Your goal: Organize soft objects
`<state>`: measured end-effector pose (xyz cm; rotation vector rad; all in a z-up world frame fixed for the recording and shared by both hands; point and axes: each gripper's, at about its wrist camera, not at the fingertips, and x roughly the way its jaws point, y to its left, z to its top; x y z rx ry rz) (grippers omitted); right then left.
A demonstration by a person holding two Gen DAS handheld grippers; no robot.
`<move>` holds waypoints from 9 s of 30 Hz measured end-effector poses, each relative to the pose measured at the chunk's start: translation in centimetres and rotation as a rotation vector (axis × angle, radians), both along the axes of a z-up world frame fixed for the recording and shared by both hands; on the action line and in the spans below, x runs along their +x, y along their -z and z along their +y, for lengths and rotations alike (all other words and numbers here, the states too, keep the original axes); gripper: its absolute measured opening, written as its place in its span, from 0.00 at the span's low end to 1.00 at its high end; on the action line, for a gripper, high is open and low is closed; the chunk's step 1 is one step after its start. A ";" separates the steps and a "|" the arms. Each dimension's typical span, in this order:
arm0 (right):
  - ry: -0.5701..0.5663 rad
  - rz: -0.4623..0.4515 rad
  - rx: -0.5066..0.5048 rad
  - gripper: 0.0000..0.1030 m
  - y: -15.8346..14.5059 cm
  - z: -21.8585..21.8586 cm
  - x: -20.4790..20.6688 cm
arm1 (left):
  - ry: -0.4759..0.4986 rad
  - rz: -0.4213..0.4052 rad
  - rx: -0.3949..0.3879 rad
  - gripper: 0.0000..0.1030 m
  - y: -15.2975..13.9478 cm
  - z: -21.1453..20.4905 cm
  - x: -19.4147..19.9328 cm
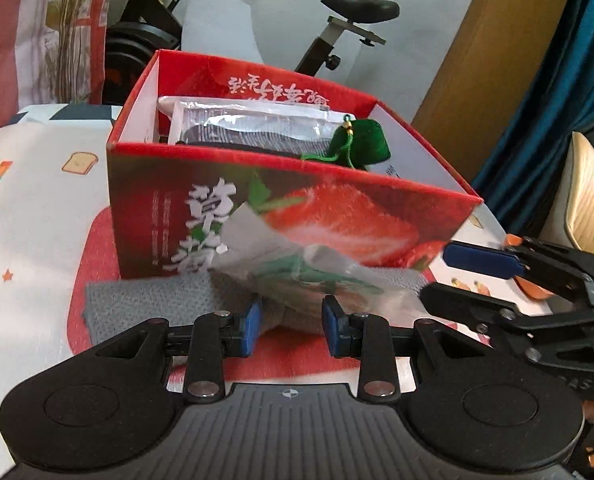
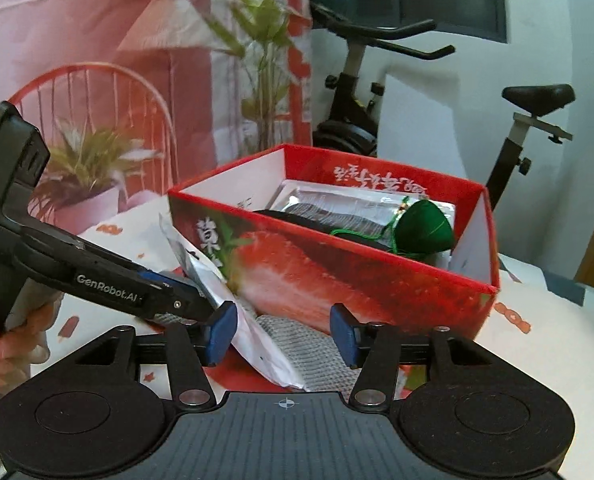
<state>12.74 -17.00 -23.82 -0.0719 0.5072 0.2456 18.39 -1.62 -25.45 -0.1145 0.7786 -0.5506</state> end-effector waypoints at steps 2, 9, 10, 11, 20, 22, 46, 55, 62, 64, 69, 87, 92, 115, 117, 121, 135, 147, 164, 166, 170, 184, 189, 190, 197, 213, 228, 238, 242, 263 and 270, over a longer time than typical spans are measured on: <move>0.021 -0.004 0.031 0.50 0.1 -0.7 0.2 | -0.011 0.002 0.001 0.33 0.1 -0.1 0.4; 0.055 -0.036 0.163 0.58 0.5 -2.9 0.1 | -0.052 0.008 -0.030 0.33 -0.1 -0.1 1.8; 0.053 -0.029 0.162 0.58 0.7 -3.1 0.2 | -0.053 0.009 -0.032 0.33 -0.1 -0.2 2.0; 0.055 -0.020 0.154 0.58 0.9 -3.0 0.3 | -0.055 0.009 -0.033 0.33 -0.1 -0.2 2.1; 0.102 0.080 0.186 0.46 4.0 -2.9 3.3 | -0.044 0.000 -0.008 0.34 0.1 -0.3 2.6; 0.115 0.087 0.209 0.30 4.4 -2.9 3.9 | -0.037 -0.005 0.004 0.34 0.0 -0.2 2.6; 0.150 0.066 0.200 0.14 3.5 -3.6 4.0 | 0.117 -0.149 0.127 0.41 -1.1 -0.7 1.8; 0.127 -0.021 0.191 0.13 0.8 -3.5 2.6 | 0.126 -0.165 0.098 0.24 -2.5 0.3 1.0; 0.081 -0.108 0.190 0.13 -3.2 -3.4 2.2 | 0.081 -0.234 0.034 0.24 -5.2 1.3 -0.3; 0.064 -0.129 0.192 0.13 -4.4 -3.4 2.6 | 0.063 -0.262 0.018 0.24 -6.3 1.8 -0.3; 0.031 -0.171 0.183 0.13 -7.2 -3.0 5.1 | 0.015 -0.310 -0.014 0.24 -8.7 2.5 1.4; 0.155 0.228 0.308 0.12 -3.1 -4.6 15.4 | -0.005 0.031 -0.067 0.24 -6.3 2.6 9.8; 0.179 0.287 0.295 0.12 -1.6 -4.0 16.4 | 0.008 0.064 -0.016 0.25 -5.3 2.2 10.5; 0.179 0.194 0.121 0.25 -1.1 -1.1 16.0 | -0.045 -0.158 0.098 0.34 -7.2 1.9 7.5; 0.171 0.149 0.110 0.27 -1.5 -1.3 15.0 | -0.055 -0.191 0.098 0.41 -7.5 2.2 6.8; 0.177 0.068 0.096 0.33 -2.5 -1.6 13.0 | -0.085 -0.231 0.084 0.42 -8.0 2.9 5.4; 0.270 -0.157 0.086 0.35 -2.3 -3.1 3.6 | -0.235 -0.196 0.063 0.42 -5.2 5.0 0.6; 0.482 -0.194 0.143 0.53 1.2 -5.0 -0.9 | -0.250 -0.116 0.108 0.43 -1.9 4.6 -0.1; 0.432 0.026 0.181 0.53 8.4 -4.0 1.8 | -0.283 -0.014 0.170 0.56 1.6 4.3 0.6; 0.421 0.041 0.183 0.49 8.7 -3.8 2.1 | -0.293 -0.001 0.174 0.56 1.9 4.3 0.8; 0.402 0.055 0.197 0.45 8.8 -4.0 2.4 | -0.306 0.021 0.170 0.56 2.4 4.2 1.1; 0.377 0.100 0.213 0.37 9.3 -4.4 3.0 | -0.336 0.080 0.147 0.67 3.5 4.7 1.8; 0.375 0.101 0.211 0.37 9.3 -4.4 3.1 | -0.341 0.072 0.157 0.72 3.5 4.8 2.1; 0.375 0.101 0.210 0.37 9.3 -4.4 3.1 | -0.341 0.072 0.157 0.73 3.5 4.8 2.1; 0.374 0.104 0.208 0.37 9.4 -4.3 3.2 | -0.320 0.069 0.193 0.80 3.7 4.0 2.5; 0.334 0.113 0.198 0.22 9.5 -3.9 3.3 | -0.273 0.036 0.209 0.52 3.5 3.4 1.5; 0.287 0.085 0.233 0.12 7.6 -4.1 1.5 | -0.242 -0.019 0.172 0.23 1.2 3.5 -1.0; 0.232 -0.065 0.239 0.12 2.5 -4.6 -0.8 | -0.195 -0.208 0.162 0.23 -4.2 3.8 -3.0; 0.191 -0.128 0.231 0.12 -0.3 -4.7 -1.2 | -0.204 -0.272 0.139 0.23 -6.5 4.2 -3.3; 0.178 -0.185 0.128 0.11 -9.7 -8.5 10.5 | -0.120 -0.447 0.203 0.23 -11.6 -1.1 5.7; 0.176 -0.093 0.007 0.11 -8.8 -7.9 17.8 | -0.046 -0.398 0.338 0.23 -9.8 -4.8 11.7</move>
